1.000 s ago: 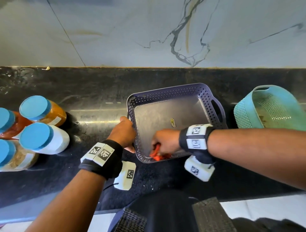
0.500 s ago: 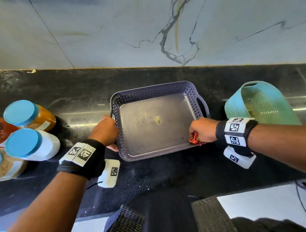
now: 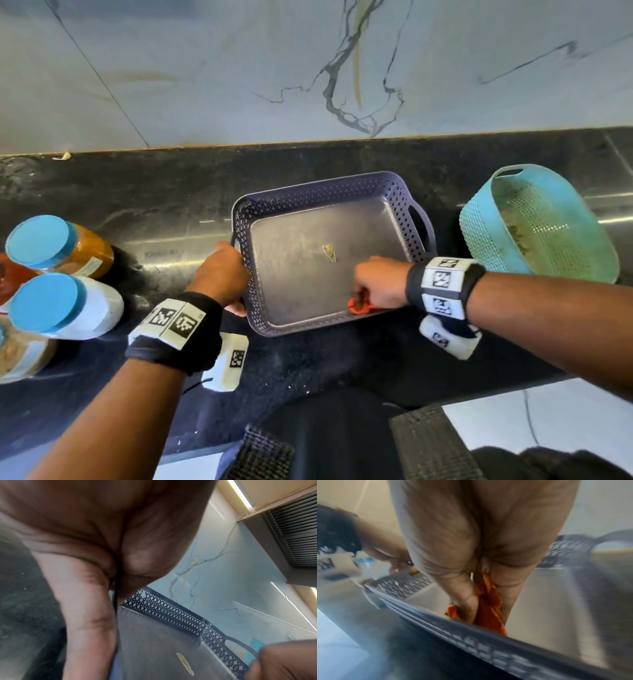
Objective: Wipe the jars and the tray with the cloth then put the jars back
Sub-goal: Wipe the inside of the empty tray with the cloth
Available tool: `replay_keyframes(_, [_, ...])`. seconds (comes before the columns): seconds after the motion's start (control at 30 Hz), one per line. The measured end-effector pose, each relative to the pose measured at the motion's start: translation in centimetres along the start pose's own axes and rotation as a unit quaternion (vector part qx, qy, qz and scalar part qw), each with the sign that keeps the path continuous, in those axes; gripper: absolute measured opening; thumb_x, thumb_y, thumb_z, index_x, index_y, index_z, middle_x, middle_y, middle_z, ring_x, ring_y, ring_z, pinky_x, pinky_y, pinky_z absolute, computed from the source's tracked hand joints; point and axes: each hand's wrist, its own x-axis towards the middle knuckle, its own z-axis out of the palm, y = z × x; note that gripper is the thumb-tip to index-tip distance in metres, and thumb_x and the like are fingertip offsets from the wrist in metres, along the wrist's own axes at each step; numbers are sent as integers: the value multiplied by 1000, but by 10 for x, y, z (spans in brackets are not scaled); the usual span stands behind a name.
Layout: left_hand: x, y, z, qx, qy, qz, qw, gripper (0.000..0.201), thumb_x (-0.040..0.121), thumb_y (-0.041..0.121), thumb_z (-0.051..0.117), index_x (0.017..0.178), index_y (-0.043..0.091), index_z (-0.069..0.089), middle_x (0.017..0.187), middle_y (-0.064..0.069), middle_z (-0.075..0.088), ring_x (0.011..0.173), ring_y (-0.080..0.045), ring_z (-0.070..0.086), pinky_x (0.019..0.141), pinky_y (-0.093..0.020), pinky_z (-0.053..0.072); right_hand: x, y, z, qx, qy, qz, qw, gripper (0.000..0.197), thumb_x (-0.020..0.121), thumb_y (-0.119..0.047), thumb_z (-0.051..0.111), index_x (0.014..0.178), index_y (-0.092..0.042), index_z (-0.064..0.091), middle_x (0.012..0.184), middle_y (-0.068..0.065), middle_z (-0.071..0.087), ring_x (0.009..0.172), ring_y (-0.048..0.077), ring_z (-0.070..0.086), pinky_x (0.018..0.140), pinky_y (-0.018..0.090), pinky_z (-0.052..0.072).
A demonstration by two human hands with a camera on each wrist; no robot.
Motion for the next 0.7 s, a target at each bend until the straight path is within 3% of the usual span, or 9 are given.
replay_keyframes(0.13, [8, -2, -11, 34, 17, 1, 999, 21, 98, 7, 46, 117, -3, 44, 115, -32, 69, 100, -46, 71, 89, -51, 59, -21, 49, -6, -55, -10, 55, 997, 26, 93, -19, 55, 108, -16, 77, 107, 7, 74, 103, 28, 66, 91, 33, 53])
replay_keyframes(0.17, [9, -1, -16, 43, 24, -6, 999, 22, 99, 8, 46, 117, -4, 44, 117, -32, 68, 102, -47, 70, 89, -51, 57, -25, 55, -5, -45, -7, 51, 998, 28, 92, -24, 54, 110, -17, 76, 108, 5, 73, 104, 26, 64, 92, 33, 51])
replay_keyframes(0.23, [10, 1, -24, 22, 26, -7, 999, 21, 102, 11, 47, 116, -3, 42, 108, -29, 69, 89, -42, 72, 77, -48, 58, -32, 60, -1, -16, 6, 24, 1000, 37, 88, -40, 59, 116, -21, 73, 112, 1, 67, 106, 20, 61, 96, 35, 49])
replay_keyframes(0.3, [16, -3, -30, -24, 28, 10, 999, 36, 100, 31, 57, 114, 0, 45, 102, -22, 71, 77, -37, 74, 68, -41, 58, -37, 58, 5, -13, 0, -10, 1000, 46, 84, -43, 72, 125, -24, 68, 118, -3, 61, 107, 15, 58, 98, 31, 48])
replay_keyframes(0.37, [22, -15, -31, -71, 54, 23, 996, 71, 80, 66, 62, 114, 3, 58, 105, -17, 75, 85, -37, 77, 77, -38, 59, -36, 51, 14, -17, -7, -23, 1000, 50, 84, -39, 77, 130, -23, 65, 121, -3, 61, 109, 15, 58, 97, 29, 47])
replay_keyframes(0.4, [21, -20, -30, -82, 69, 30, 994, 79, 75, 74, 60, 115, 6, 63, 106, -15, 76, 92, -37, 76, 79, -36, 56, -34, 45, 20, -6, 1, -24, 1000, 48, 84, -38, 77, 128, -22, 66, 120, -3, 64, 107, 16, 60, 95, 30, 48])
replay_keyframes(0.53, [-12, -30, -16, -78, 169, 42, 982, 66, 101, 48, 62, 139, -4, 49, 137, -29, 61, 129, -46, 56, 102, -47, 43, -15, 2, 42, 62, 94, -36, 993, 39, 83, -43, 77, 108, -13, 73, 101, 5, 71, 92, 24, 64, 78, 34, 49])
replay_keyframes(0.6, [-28, -35, -2, -108, 167, 7, 980, 67, 101, 53, 58, 127, -8, 51, 124, -33, 67, 118, -48, 63, 99, -51, 49, -4, -25, 47, 105, 124, -40, 986, 36, 84, -41, 77, 108, -14, 74, 103, 4, 73, 94, 23, 65, 73, 30, 43])
replay_keyframes(0.7, [-44, -29, 19, -221, -28, -48, 974, 54, 103, 56, 54, 102, 2, 57, 82, -26, 77, 69, -38, 75, 61, -39, 62, 13, -62, 51, 152, 147, -57, 976, 39, 85, -40, 77, 114, -14, 74, 108, 6, 75, 101, 24, 68, 85, 32, 51])
